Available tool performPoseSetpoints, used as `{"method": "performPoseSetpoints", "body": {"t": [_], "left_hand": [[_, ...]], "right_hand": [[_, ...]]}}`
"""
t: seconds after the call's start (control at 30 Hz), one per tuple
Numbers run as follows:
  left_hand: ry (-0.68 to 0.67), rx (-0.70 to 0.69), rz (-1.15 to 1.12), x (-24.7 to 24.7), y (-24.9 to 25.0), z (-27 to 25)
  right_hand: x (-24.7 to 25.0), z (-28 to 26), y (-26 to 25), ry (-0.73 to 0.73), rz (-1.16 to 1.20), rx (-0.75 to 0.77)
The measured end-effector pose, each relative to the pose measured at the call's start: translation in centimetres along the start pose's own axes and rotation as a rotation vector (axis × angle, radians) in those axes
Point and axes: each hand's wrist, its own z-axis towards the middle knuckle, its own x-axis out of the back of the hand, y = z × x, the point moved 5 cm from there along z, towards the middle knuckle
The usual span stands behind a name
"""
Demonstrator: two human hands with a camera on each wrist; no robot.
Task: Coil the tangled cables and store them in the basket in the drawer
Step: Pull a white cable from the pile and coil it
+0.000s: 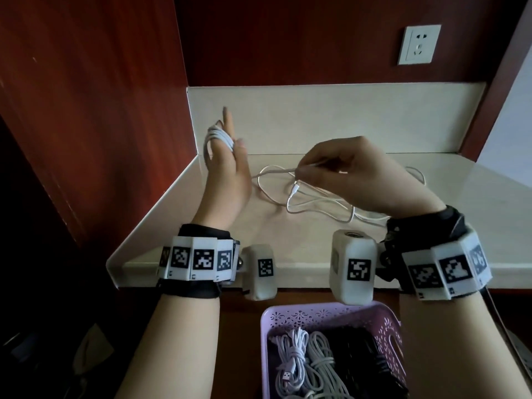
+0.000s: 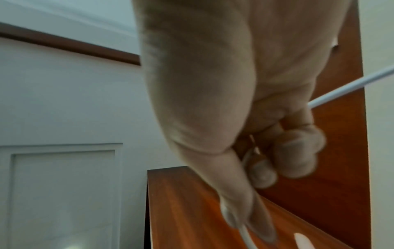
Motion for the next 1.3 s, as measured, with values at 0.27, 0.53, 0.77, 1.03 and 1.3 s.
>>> {"method": "performPoseSetpoints", "body": {"t": [0.27, 0.53, 0.77, 1.03, 1.3], "left_hand": [[-0.434, 0.292, 0.587, -2.6, -0.5, -2.3], [-0.709, 0.522, -0.120, -3.7, 4.1, -3.4], [-0.726, 0.527, -0.323, -3.8, 4.5, -3.8], [-0.537, 0.558, -1.152, -2.3, 3.7, -1.9], [0.135, 0.526, -1.340, 1.6, 0.9, -0.2]], "right_hand": [[1.6, 0.6, 1.0, 0.284, 0.166, 0.109], [1.9, 1.2, 3.1, 0.460, 0.156, 0.017], [1.0, 1.9, 5.1, 0.530, 0.075, -0.003], [-1.8, 2.4, 5.8, 0.143, -0.375, -0.062], [-4.5, 1.9, 4.7, -0.136, -0.090, -0.127]]}}
